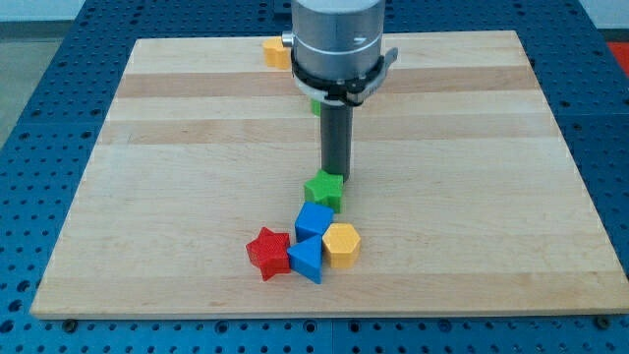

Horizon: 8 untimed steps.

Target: Place the green circle vertically at the top side of the red star

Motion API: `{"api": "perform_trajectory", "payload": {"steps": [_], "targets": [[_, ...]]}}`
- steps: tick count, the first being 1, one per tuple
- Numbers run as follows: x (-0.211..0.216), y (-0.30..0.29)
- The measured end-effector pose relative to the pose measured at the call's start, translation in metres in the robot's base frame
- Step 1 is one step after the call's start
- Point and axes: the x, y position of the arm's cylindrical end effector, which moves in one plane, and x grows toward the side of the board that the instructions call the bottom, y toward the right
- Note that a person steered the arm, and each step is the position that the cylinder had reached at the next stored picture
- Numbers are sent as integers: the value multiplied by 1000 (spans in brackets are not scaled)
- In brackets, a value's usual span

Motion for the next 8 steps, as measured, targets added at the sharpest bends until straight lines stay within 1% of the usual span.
{"api": "perform_trajectory", "payload": {"steps": [1, 3, 4, 5, 6, 7, 8], "targets": [[20, 0], [19, 0], [-35, 0], [-109, 11], [-164, 30], [-171, 8], [-155, -9]]}}
